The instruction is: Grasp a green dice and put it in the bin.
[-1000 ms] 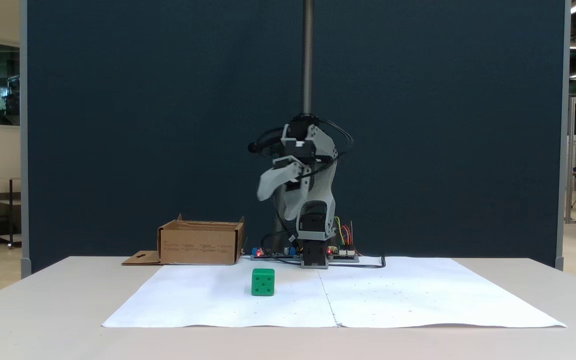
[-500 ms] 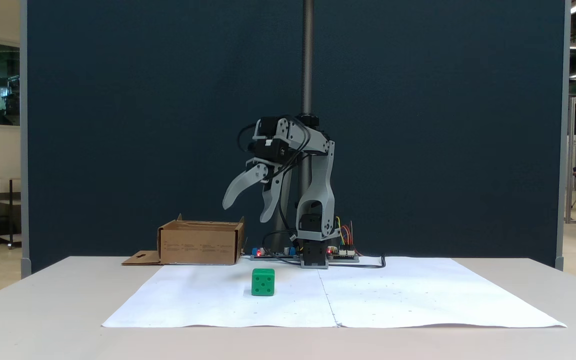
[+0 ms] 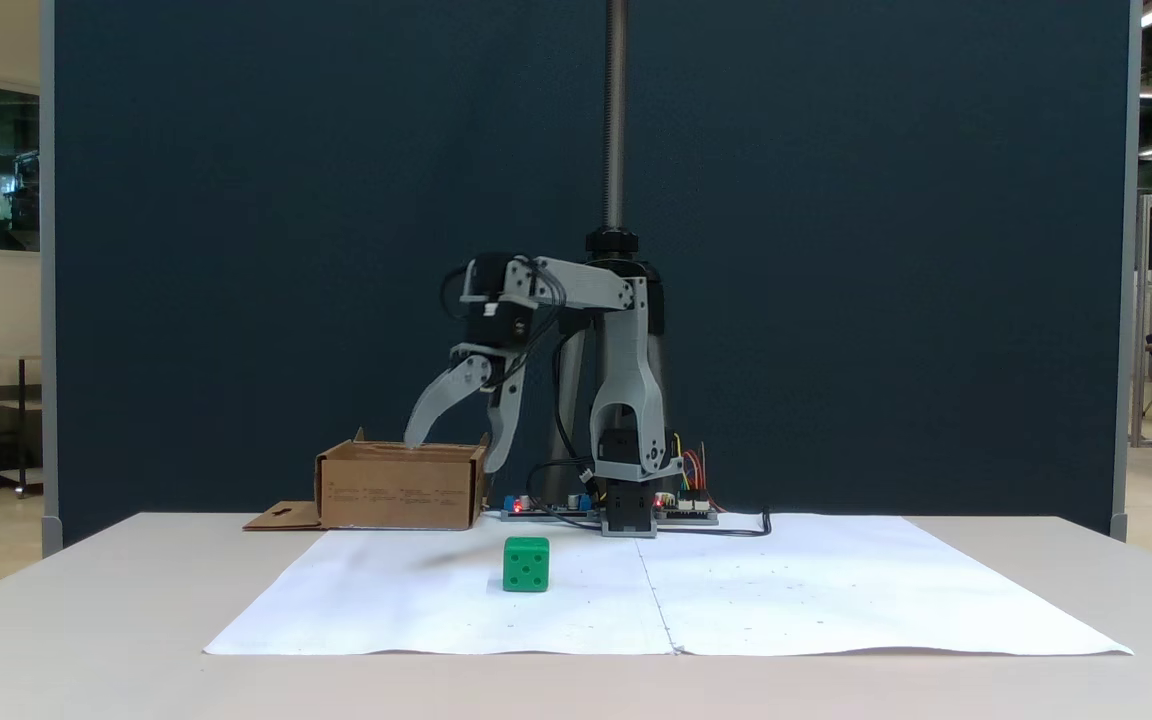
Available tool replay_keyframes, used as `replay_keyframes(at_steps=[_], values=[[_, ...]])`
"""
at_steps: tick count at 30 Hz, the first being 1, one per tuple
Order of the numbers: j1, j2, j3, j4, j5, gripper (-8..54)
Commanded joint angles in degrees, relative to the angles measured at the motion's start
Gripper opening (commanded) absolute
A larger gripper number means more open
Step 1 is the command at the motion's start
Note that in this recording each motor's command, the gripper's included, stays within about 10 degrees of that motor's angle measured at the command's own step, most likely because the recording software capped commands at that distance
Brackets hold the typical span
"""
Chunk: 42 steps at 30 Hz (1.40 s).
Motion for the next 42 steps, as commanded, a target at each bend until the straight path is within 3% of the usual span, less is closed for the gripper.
replay_keyframes(at_steps=[1, 16, 25, 42], values=[[0.7, 0.18, -2.72, -0.79, -9.47, 38.9], [-1.58, -2.2, -2.37, 1.05, -40.67, 39.2], [-2.9, -2.46, -0.7, 3.25, -55.44, 44.1], [-10.9, 2.55, 10.02, 4.92, -54.67, 44.5]])
